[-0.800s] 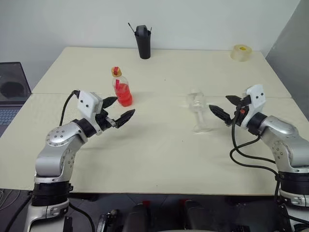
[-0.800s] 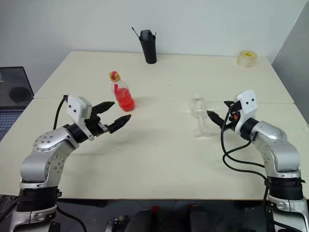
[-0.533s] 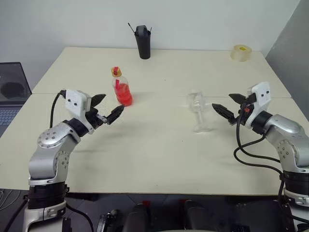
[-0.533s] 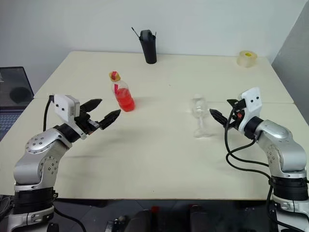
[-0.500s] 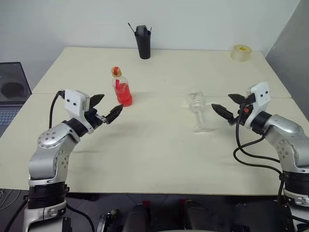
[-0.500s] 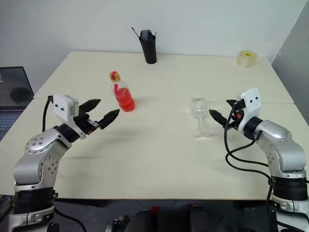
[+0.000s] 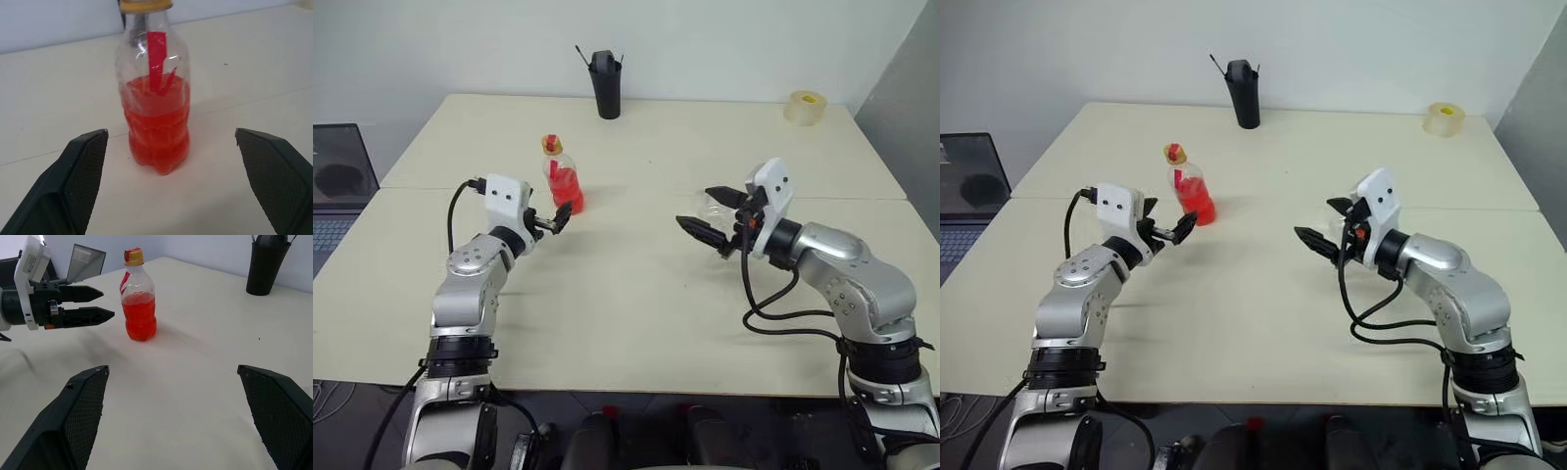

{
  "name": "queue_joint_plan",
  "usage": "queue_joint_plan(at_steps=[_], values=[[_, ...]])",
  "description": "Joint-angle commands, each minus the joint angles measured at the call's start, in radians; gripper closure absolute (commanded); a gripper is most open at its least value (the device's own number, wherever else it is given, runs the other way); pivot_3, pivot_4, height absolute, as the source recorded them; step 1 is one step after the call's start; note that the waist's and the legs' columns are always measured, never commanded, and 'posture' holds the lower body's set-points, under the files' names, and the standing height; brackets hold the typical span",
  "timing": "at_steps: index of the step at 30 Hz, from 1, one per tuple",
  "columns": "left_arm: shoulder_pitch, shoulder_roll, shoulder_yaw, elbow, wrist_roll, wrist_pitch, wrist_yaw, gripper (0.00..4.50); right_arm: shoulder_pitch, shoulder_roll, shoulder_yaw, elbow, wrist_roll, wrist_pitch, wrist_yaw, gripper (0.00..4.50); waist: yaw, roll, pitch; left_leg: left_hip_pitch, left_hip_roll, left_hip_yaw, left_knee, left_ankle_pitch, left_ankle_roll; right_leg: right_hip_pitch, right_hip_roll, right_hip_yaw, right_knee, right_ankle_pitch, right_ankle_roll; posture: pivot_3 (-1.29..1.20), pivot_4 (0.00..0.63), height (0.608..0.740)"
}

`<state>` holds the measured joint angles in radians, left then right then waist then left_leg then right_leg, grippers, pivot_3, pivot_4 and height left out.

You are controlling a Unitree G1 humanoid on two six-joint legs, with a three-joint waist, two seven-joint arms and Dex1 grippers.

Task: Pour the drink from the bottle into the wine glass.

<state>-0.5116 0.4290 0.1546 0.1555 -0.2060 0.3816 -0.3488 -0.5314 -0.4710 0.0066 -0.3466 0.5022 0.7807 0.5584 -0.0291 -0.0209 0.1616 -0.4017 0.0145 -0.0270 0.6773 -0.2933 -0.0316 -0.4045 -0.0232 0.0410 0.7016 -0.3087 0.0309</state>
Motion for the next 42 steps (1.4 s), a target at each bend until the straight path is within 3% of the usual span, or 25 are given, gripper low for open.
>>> queue_joint_plan(at_steps=[1,6,27,39,42], values=[[-0.039,-0.014,0.02,0.016,0.027,-0.028,0.066,0.04,-0.012,-0.003,-0.004,-0.04,0.002,-0.007,-0.003,0.0,0.0,0.0,0.0,0.0,0.0,0.0,0.0,0.0,0.0,0.0,0.0,0.0,0.0,0.0,0.0,0.0,0.15,0.74],[-0.107,-0.044,0.013,0.128,0.041,-0.078,0.088,0.04,-0.01,0.002,0.002,-0.048,-0.002,-0.006,-0.007,0.0,0.0,0.0,0.0,0.0,0.0,0.0,0.0,0.0,0.0,0.0,0.0,0.0,0.0,0.0,0.0,0.0,0.15,0.74],[-0.512,-0.124,0.005,0.96,0.151,-0.558,0.21,0.04,-0.001,0.008,0.018,-0.094,-0.004,0.029,-0.043,0.0,-0.001,-0.001,0.0,0.0,-0.002,0.001,0.0,0.0,0.0,-0.001,0.0,-0.001,0.0,0.0,0.0,0.0,0.15,0.74],[-0.58,-0.139,0.068,1.142,0.13,-0.686,0.189,0.04,-0.012,0.002,0.014,-0.142,0.01,0.082,-0.056,0.0,-0.002,-0.001,0.0,0.0,-0.003,0.001,0.0,0.0,0.0,-0.001,0.0,-0.001,0.0,0.0,0.0,0.0,0.15,0.74],[-0.582,-0.135,0.072,1.154,0.138,-0.685,0.199,0.66,-0.008,-0.005,0.008,-0.15,0.012,0.091,-0.053,0.0,-0.002,-0.001,0.0,0.0,-0.003,0.001,0.0,0.0,0.0,-0.001,0.0,-0.001,0.0,0.0,0.0,0.0,0.15,0.74]])
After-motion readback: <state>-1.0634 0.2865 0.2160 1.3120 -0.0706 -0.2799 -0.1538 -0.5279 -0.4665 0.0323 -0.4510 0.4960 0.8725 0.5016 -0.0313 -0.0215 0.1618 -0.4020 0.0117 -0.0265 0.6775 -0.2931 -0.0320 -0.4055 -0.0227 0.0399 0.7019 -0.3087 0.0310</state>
